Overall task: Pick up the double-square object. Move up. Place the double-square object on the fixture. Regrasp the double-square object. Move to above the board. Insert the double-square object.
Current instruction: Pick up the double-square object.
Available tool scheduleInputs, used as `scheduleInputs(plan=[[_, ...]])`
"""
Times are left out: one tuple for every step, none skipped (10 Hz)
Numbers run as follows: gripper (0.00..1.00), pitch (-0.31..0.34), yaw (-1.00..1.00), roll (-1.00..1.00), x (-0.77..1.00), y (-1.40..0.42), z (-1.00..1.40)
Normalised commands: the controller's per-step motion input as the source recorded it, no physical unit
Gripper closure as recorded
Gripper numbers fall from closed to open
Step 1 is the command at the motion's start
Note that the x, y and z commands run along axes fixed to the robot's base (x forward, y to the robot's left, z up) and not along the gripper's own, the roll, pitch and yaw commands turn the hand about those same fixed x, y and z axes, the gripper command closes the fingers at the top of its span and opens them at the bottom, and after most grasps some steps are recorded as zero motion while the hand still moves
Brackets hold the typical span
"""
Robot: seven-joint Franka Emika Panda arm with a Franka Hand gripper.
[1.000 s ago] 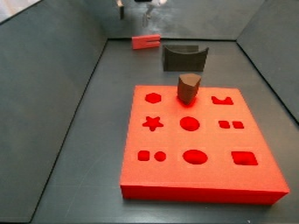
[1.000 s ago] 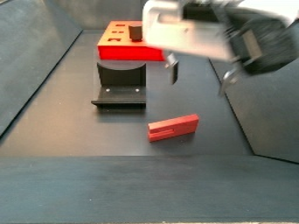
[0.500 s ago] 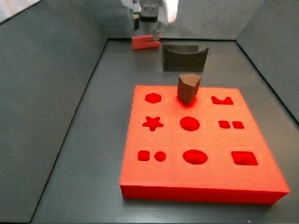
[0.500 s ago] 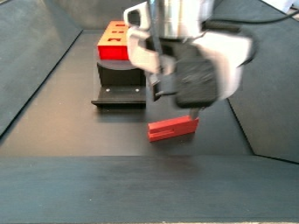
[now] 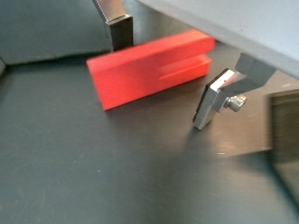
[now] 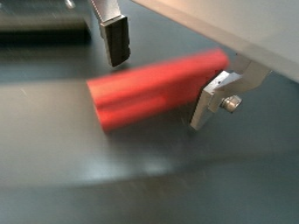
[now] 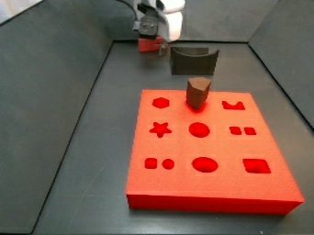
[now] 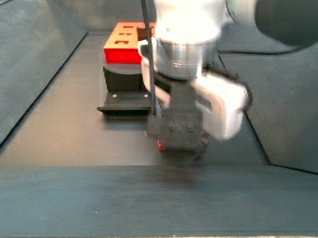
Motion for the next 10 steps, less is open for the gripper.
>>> scheduleInputs(plan=[[0.0, 0.031, 0.0, 0.0, 0.0, 0.0, 0.0], [0.0, -0.021, 0.0, 0.0, 0.0, 0.0, 0.0], [1.0, 0.0, 0.0, 0.0, 0.0, 0.0, 0.0], [1.0, 0.0, 0.0, 0.0, 0.0, 0.0, 0.0], [1.0, 0.0, 0.0, 0.0, 0.0, 0.0, 0.0], [1.0, 0.0, 0.0, 0.0, 0.0, 0.0, 0.0], [1.0, 0.0, 0.0, 0.0, 0.0, 0.0, 0.0], [1.0, 0.0, 0.0, 0.0, 0.0, 0.0, 0.0], [1.0, 0.0, 0.0, 0.0, 0.0, 0.0, 0.0], [1.0, 0.0, 0.0, 0.0, 0.0, 0.0, 0.0]])
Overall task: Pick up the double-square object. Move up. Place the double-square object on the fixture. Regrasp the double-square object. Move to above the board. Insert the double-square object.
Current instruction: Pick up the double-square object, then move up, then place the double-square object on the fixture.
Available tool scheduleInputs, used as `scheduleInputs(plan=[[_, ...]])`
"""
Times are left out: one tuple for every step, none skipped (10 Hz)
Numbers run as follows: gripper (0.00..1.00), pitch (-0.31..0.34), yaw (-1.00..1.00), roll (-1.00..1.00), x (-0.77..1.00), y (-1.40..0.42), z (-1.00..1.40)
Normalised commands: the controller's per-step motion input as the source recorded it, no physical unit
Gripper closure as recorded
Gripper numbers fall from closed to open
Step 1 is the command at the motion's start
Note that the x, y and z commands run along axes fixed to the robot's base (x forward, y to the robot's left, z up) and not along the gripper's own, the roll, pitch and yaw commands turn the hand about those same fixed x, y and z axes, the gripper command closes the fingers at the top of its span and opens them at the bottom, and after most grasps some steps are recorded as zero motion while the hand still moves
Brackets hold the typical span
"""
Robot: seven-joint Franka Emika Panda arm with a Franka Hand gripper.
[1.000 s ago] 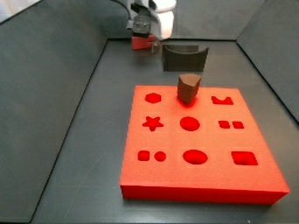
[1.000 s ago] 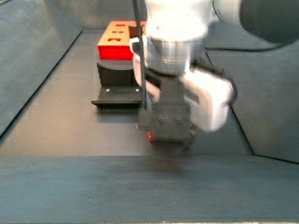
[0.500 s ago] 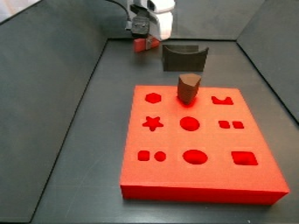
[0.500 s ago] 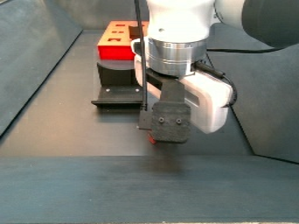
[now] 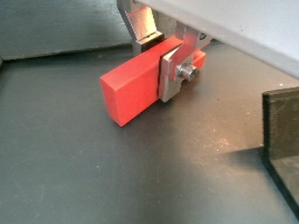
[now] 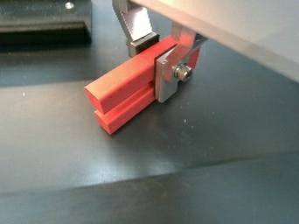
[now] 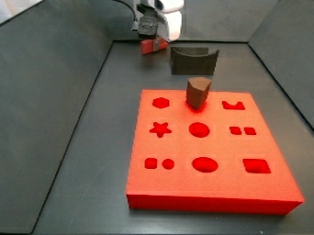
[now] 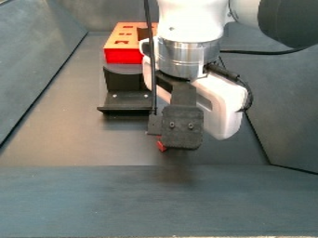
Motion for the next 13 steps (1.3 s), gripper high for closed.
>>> scheduleInputs(plan=[[1.0, 0.0, 0.0, 0.0, 0.0, 0.0, 0.0], [1.0, 0.0, 0.0, 0.0, 0.0, 0.0, 0.0], [1.0, 0.0, 0.0, 0.0, 0.0, 0.0, 0.0], [1.0, 0.0, 0.0, 0.0, 0.0, 0.0, 0.83], [1.0, 0.039, 0.02, 0.0, -0.01, 0.02, 0.72], [1.0, 0.064, 0.0, 0.01, -0.02, 0.01, 0.59], [1.0, 0.078, -0.01, 0.03, -0.01, 0.01, 0.39], [1.0, 0.075, -0.02, 0.04, -0.01, 0.01, 0.28], [1.0, 0.0, 0.0, 0.0, 0.0, 0.0, 1.0], [1.0, 0.016, 0.0, 0.01, -0.01, 0.0, 1.0], [1.0, 0.026, -0.01, 0.02, -0.01, 0.0, 1.0], [1.0, 0.033, -0.02, 0.03, -0.02, 0.0, 1.0], [1.0, 0.04, -0.02, 0.05, -0.02, 0.0, 1.0]])
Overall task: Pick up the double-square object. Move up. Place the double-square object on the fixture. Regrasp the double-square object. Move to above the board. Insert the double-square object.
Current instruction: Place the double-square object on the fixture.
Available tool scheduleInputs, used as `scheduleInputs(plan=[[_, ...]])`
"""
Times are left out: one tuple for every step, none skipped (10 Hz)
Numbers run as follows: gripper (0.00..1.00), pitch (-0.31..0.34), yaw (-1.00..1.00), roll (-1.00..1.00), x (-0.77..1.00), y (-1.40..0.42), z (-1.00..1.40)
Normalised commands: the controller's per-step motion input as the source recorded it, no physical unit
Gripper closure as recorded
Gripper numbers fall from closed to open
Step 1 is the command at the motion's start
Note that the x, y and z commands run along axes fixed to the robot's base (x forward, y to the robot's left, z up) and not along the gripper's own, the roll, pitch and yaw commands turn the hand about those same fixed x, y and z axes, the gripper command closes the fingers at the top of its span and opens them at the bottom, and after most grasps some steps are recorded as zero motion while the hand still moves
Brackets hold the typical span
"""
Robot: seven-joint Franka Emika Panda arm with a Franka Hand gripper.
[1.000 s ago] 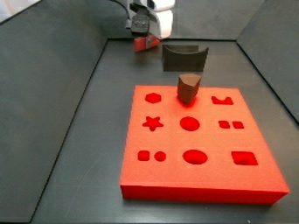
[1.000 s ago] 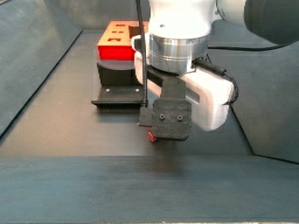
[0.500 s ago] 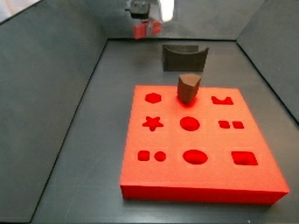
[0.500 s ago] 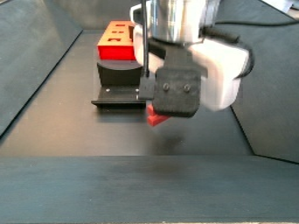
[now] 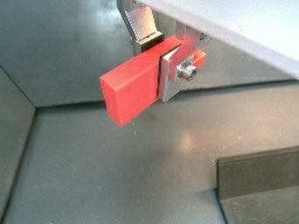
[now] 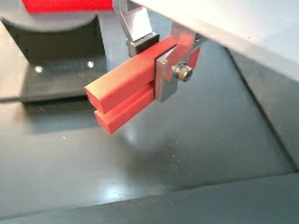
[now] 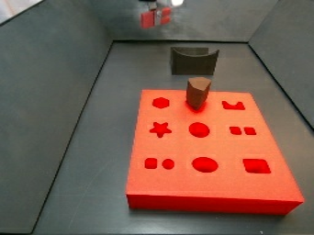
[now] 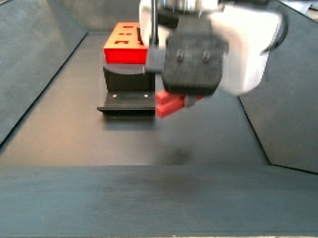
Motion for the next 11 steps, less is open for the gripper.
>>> scheduleInputs(plan=[[1.0, 0.047, -0.02, 0.06, -0.03, 0.0, 1.0], [1.0, 0.053, -0.01, 0.07, -0.03, 0.0, 1.0], [1.0, 0.058, -0.01, 0.07, -0.03, 0.0, 0.95], [1.0, 0.067, 0.0, 0.08, -0.03, 0.0, 0.74], [1.0, 0.078, 0.01, 0.09, -0.02, 0.0, 0.53], [1.0, 0.088, 0.01, 0.09, -0.01, -0.01, 0.37], [1.0, 0.092, 0.02, 0.08, 0.0, 0.0, 0.21], [1.0, 0.081, 1.0, -0.03, 0.64, -1.0, 0.11], [1.0, 0.083, 1.0, -0.03, 0.65, -1.0, 0.09], [1.0, 0.097, 1.0, -0.03, 0.67, -1.0, 0.09], [1.0, 0.111, 1.0, -0.03, 0.73, -1.0, 0.09]])
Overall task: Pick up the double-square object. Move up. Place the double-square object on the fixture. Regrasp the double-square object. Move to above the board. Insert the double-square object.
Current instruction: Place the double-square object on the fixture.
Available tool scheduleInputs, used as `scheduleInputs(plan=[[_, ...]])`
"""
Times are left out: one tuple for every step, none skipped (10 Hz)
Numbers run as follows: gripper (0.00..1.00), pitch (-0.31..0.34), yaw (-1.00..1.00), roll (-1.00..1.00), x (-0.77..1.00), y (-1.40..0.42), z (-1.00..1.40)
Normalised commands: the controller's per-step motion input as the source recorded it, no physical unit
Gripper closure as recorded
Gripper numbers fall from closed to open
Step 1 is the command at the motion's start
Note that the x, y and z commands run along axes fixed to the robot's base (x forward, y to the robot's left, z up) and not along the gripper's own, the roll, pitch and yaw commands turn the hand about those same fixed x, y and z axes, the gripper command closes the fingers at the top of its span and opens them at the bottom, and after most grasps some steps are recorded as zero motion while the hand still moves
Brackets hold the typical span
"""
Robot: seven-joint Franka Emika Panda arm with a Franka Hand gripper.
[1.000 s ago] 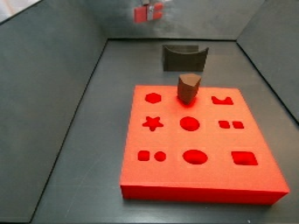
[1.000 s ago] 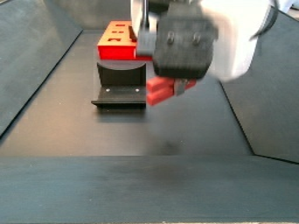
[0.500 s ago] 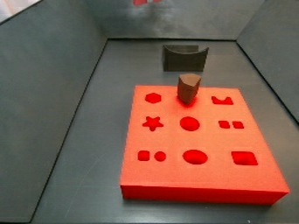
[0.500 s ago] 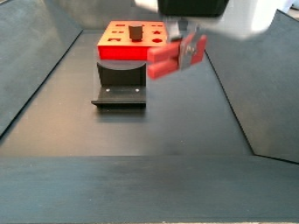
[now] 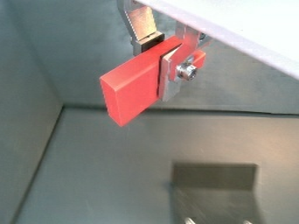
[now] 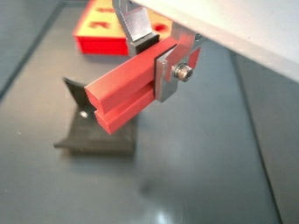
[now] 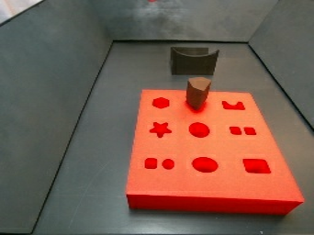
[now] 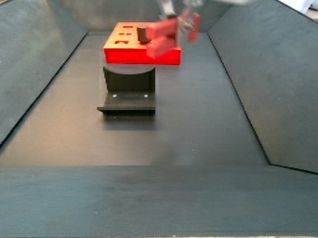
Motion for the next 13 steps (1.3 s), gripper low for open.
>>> scheduleInputs(plan=[[1.0, 0.118, 1.0, -0.03, 0.77, -1.0, 0.09], [1.0, 0.128, 1.0, -0.03, 0.87, -0.99, 0.08], [1.0, 0.148, 1.0, -0.02, 0.74, -0.64, 0.05], [1.0, 0.163, 1.0, -0.02, 0.65, -0.38, 0.03], [1.0, 0.184, 1.0, -0.02, 0.57, -0.17, 0.02], [1.0, 0.205, 1.0, -0.02, 0.49, -0.11, 0.02], [1.0, 0.244, 1.0, -0.02, 0.37, -0.06, 0.01], [1.0, 0.282, 1.0, -0.02, 0.29, -0.04, 0.01], [1.0, 0.275, 0.83, -0.03, 0.22, -0.02, 0.01], [1.0, 0.228, 0.51, -0.02, 0.12, -0.01, 0.01], [1.0, 0.181, 0.32, -0.02, 0.06, -0.01, 0.01], [1.0, -0.126, 0.0, -1.0, 0.45, 0.1, -0.17], [1.0, -0.134, -0.04, -1.0, 0.43, 0.12, -0.17]])
